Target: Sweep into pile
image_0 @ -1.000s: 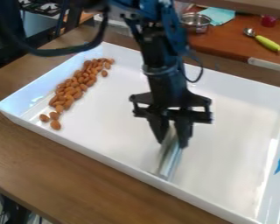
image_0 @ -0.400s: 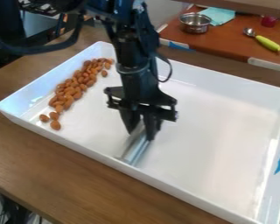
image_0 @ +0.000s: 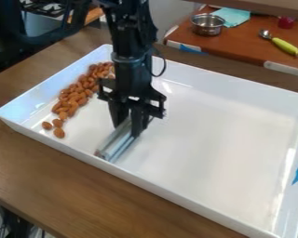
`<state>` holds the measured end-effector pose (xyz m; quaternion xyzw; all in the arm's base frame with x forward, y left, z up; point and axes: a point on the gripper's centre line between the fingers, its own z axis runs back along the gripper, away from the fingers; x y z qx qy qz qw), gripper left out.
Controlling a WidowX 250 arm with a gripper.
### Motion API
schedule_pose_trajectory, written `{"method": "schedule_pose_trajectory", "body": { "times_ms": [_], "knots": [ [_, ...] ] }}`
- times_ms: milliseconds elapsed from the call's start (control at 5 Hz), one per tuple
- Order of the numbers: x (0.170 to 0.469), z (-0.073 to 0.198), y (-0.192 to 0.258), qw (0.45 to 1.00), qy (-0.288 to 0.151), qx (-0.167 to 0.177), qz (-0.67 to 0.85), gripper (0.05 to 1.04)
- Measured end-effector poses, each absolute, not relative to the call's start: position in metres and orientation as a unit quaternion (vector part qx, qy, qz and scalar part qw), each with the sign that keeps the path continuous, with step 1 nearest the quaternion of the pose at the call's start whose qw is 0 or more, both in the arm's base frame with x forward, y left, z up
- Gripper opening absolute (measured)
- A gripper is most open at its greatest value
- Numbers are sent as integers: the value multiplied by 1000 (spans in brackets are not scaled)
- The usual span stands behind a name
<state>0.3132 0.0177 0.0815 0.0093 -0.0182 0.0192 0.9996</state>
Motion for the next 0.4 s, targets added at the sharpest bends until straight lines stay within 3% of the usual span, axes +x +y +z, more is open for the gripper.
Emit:
{"method": "schedule_pose_trajectory", "body": {
  "times_ms": [400],
  "knots": [
    [331,82,62,999,-7,49,16,373]
  ]
}}
